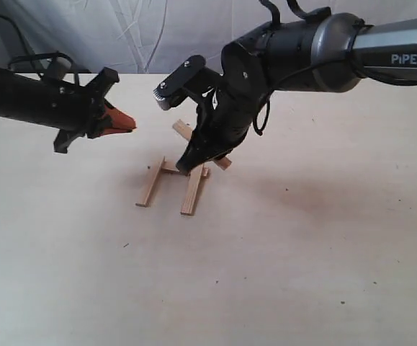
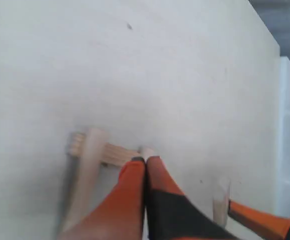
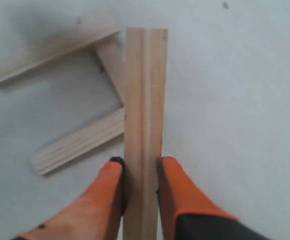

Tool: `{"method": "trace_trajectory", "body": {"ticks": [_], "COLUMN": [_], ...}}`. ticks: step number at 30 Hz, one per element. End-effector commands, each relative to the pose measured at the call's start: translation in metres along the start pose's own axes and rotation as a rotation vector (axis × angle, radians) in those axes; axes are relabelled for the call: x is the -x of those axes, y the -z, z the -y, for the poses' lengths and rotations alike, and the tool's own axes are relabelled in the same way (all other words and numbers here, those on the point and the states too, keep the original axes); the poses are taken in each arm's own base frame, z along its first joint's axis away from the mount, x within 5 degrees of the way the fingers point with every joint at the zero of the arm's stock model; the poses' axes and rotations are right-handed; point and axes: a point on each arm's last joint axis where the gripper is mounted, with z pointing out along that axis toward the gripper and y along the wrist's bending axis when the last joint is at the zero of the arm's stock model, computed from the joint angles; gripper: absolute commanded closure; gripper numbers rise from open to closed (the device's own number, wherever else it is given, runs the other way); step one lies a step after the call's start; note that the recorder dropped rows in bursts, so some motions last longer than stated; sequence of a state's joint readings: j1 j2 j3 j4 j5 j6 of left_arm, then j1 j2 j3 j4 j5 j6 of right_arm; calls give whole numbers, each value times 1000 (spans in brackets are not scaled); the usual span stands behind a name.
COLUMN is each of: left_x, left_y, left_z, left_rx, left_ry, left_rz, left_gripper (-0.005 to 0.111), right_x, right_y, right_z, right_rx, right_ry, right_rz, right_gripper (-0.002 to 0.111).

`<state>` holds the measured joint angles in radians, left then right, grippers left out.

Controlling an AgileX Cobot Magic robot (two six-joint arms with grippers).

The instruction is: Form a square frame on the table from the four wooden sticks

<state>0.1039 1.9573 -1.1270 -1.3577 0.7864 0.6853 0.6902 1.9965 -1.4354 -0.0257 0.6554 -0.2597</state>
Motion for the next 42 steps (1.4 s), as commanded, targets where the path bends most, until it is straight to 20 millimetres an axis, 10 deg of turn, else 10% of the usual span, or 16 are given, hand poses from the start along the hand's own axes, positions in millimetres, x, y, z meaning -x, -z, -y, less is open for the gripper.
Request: {"method": "trace_trajectory", "body": {"ticks": [1, 15, 25, 42], "left_x": [5, -12, -18, -18], "left_y": [2, -41, -46, -45], "left_z": [-19, -47, -43, -47], "left_rx": [59, 122, 125, 166], "left_ry": [-1, 36, 20, 14], "left_rz": [13, -83, -112, -112], "left_gripper": [106, 106, 106, 106], "right_x": [3, 16, 22, 28], "right_y": [-13, -38, -68, -60], "right_z": [-11, -38, -41, -39], "right_rx": [177, 248, 262, 233], "right_ry": [242, 521, 497, 286], "right_rz": [-61, -78, -144, -126], "right_gripper": [109, 109, 109, 109]}}
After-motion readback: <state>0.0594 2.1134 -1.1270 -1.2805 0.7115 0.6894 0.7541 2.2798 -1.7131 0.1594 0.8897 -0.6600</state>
